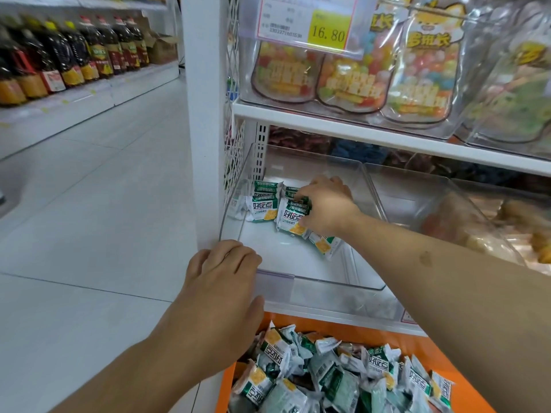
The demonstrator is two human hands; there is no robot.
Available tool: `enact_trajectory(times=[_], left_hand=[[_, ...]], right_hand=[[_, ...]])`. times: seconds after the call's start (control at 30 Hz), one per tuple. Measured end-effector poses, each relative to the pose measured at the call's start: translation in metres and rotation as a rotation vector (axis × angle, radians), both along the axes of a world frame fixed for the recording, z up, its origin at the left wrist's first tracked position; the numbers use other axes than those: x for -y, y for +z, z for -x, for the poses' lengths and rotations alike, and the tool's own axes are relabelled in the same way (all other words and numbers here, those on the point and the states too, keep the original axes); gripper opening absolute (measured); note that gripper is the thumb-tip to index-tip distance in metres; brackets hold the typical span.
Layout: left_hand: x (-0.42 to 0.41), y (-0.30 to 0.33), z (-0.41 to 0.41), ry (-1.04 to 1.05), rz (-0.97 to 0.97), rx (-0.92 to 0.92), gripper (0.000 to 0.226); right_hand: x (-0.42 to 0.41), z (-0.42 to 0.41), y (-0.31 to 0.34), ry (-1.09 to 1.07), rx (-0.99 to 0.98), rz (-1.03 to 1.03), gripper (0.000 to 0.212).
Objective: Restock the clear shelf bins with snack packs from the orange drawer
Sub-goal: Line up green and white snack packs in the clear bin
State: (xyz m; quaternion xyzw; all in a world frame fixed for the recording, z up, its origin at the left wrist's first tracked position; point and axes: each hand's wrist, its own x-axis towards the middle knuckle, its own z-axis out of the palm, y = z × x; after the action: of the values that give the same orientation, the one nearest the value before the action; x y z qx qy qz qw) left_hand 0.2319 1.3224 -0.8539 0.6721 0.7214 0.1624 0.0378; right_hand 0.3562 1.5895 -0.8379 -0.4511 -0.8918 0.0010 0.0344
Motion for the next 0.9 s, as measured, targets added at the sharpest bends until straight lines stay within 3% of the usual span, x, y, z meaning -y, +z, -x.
enact_trajectory(times=[0.23,0.47,0.67,0.8,0.9], left_hand=[[-0.002,-0.005,-0.001,0.007,0.012,0.014,0.058],[0.0,-0.003,0.0,0.007,0.032,0.018,0.057],[-0.001,0.008,-0.005,0.03,0.007,0.074,0.062],[-0.009,0.026,-0.014,0.046,-0.061,0.116,0.062],[-0.02,0.036,-0.025,0.081,-0.132,0.079,0.047]], right_hand=[[0.006,-0.006,0.011,0.005,0.051,0.062,0.072],[0.01,-0.013,0.026,0.025,0.04,0.127,0.072],[0.028,-0.031,0.053,0.111,0.088,0.104,0.052],[0.053,-0.068,0.069,0.15,-0.053,0.026,0.052],[0.08,-0.112,0.074,0.131,-0.21,-0.004,0.053]])
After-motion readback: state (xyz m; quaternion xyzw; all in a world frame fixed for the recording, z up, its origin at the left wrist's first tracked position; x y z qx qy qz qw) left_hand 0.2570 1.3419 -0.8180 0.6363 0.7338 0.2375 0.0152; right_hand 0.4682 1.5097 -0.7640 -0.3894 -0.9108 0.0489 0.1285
